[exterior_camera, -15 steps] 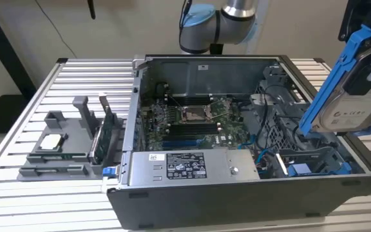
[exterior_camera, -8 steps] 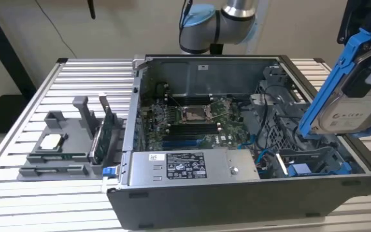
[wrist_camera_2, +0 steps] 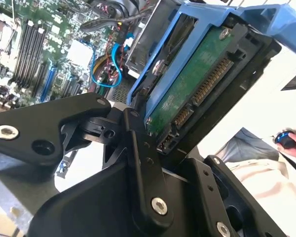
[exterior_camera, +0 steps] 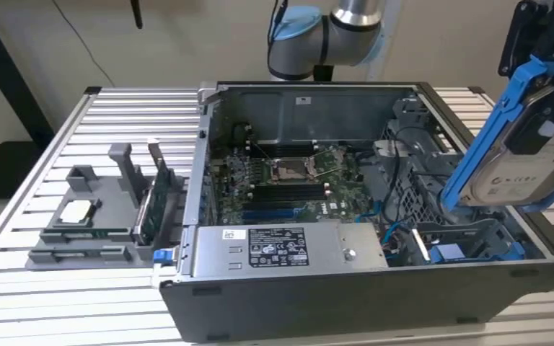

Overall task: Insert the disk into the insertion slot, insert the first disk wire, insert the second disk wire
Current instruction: 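Insert the disk into the insertion slot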

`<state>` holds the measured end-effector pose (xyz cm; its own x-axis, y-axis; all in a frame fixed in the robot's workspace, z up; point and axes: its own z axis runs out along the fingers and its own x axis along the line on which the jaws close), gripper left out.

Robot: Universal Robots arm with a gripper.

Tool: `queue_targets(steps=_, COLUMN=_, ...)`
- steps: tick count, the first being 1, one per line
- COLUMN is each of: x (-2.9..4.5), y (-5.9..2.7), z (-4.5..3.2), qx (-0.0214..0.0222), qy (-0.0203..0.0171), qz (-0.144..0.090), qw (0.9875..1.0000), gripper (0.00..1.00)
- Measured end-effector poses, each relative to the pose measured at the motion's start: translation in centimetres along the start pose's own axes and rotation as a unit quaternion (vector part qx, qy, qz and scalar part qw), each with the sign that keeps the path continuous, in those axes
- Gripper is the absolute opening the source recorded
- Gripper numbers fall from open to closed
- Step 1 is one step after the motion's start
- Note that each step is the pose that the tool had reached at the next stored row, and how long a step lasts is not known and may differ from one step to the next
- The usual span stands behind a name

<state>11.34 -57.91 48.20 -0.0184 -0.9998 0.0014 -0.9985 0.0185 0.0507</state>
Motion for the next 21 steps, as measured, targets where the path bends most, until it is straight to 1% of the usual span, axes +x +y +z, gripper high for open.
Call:
queue_targets(steps=8, x=0.0, y=-0.29, z=1.2, qx=-0.0005, qy=-0.0001, qz=0.0, qw=1.0, gripper=0.33)
queue_targets(steps=15, x=-0.01, y=-0.52, z=2.32, qx=-0.0018, qy=-0.0001, qz=0.0, qw=1.0, gripper=0.33)
queue_targets(steps=17, x=-0.01, y=-0.54, z=2.47, qx=-0.0019, qy=-0.0001, qz=0.0, qw=1.0, gripper=0.33)
queue_targets(steps=21, x=-0.01, y=-0.54, z=2.49, qx=-0.002, qy=-0.0001, qz=0.0, qw=1.0, gripper=0.33)
